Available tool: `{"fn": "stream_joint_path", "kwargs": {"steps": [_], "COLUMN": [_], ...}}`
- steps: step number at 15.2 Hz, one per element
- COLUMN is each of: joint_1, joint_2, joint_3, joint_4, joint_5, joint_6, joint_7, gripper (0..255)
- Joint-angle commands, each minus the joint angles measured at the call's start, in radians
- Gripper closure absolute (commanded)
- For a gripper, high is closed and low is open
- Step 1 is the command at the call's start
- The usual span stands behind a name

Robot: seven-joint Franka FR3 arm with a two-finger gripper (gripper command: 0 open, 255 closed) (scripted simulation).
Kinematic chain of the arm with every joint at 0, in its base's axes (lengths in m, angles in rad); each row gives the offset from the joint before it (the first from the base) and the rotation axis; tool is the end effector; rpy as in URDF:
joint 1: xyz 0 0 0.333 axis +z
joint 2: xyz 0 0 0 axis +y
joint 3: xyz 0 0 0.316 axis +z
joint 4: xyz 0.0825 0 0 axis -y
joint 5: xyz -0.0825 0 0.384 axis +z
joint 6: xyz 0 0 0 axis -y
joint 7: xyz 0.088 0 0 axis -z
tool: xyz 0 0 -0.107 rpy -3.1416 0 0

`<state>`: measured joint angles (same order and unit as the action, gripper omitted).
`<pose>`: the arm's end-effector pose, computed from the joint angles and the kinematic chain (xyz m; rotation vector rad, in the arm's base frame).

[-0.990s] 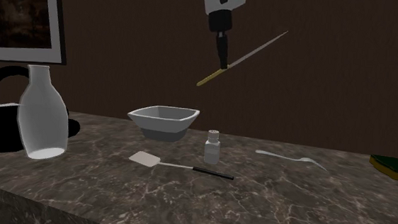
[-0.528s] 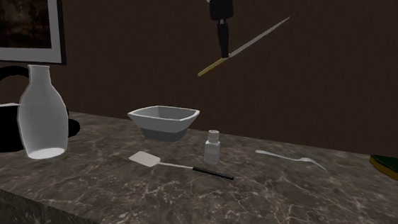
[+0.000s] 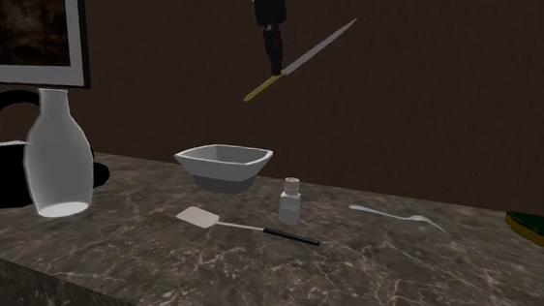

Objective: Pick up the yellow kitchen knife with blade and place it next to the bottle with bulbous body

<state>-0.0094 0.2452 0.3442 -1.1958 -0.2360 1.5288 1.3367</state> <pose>0.6034 0.1477 0.6606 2.6918 -1.5368 0.2806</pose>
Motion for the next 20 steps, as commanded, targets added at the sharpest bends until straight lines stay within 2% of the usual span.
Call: {"fn": "stream_joint_path", "kwargs": {"steps": [1, 11, 20], "joint_1": [0.023, 0.167, 0.344], "joint_2": [-0.027, -0.048, 0.05], "joint_3": [0.015, 0.099, 0.175], "joint_4": [-0.031, -0.057, 0.072], "joint_5": [0.001, -0.024, -0.097], "joint_6": [-0.002, -0.04, -0.127], "joint_7": [0.042, 0.265, 0.477], "gripper": [255, 255, 255]}}
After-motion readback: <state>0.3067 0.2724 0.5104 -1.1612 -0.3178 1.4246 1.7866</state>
